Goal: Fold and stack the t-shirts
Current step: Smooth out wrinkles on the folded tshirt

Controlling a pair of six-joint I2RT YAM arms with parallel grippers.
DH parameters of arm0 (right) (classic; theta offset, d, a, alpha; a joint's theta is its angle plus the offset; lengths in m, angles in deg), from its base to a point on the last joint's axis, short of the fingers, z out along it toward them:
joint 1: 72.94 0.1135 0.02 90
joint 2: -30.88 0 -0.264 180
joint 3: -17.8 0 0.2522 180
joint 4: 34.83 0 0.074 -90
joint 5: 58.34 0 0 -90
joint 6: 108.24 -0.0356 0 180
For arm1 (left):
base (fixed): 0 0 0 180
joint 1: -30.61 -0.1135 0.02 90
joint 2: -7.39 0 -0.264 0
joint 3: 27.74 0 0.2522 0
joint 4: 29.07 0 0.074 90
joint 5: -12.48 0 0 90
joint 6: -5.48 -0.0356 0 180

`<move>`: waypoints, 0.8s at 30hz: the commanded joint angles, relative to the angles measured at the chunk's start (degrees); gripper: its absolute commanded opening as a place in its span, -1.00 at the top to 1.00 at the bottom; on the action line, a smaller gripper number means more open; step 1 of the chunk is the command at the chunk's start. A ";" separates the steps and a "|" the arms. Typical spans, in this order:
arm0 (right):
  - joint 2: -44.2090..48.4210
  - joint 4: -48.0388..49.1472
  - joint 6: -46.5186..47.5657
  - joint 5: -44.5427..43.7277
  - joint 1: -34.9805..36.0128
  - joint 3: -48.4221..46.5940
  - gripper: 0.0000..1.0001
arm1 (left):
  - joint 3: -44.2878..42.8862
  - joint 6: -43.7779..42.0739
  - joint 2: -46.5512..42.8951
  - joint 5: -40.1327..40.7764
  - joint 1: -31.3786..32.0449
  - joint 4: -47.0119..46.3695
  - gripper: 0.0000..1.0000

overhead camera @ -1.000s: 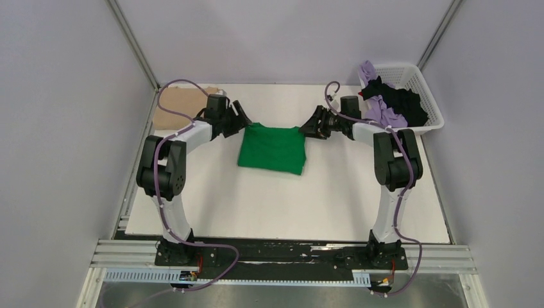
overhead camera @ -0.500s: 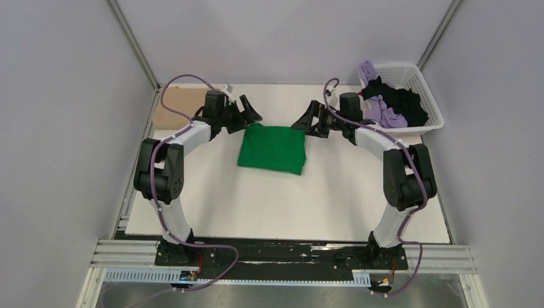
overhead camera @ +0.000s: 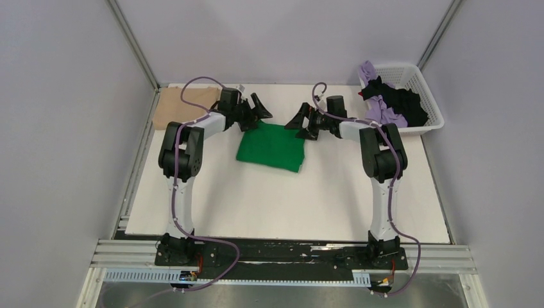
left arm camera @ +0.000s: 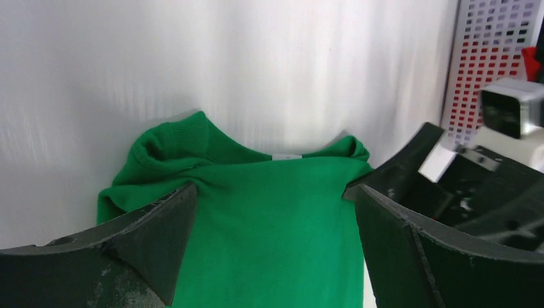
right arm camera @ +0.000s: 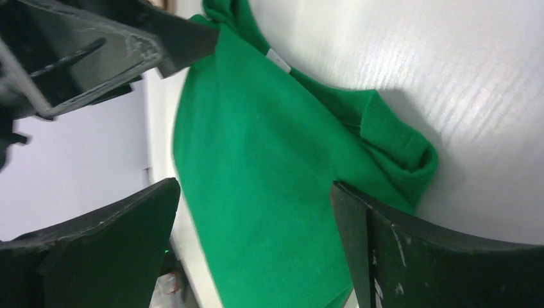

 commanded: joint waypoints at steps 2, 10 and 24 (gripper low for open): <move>-7.35 -0.10 -3.68 -0.82 -2.95 -3.40 -1.00 | -4.44 0.74 5.29 4.01 -0.17 7.46 -1.00; -4.28 0.05 -2.74 -2.09 -3.18 1.48 -1.00 | 2.85 -1.21 -1.17 10.59 -0.17 10.60 -1.00; 23.53 -3.38 1.70 -14.59 -3.33 13.54 -1.00 | 5.01 -12.16 -17.63 22.50 0.95 23.05 -1.00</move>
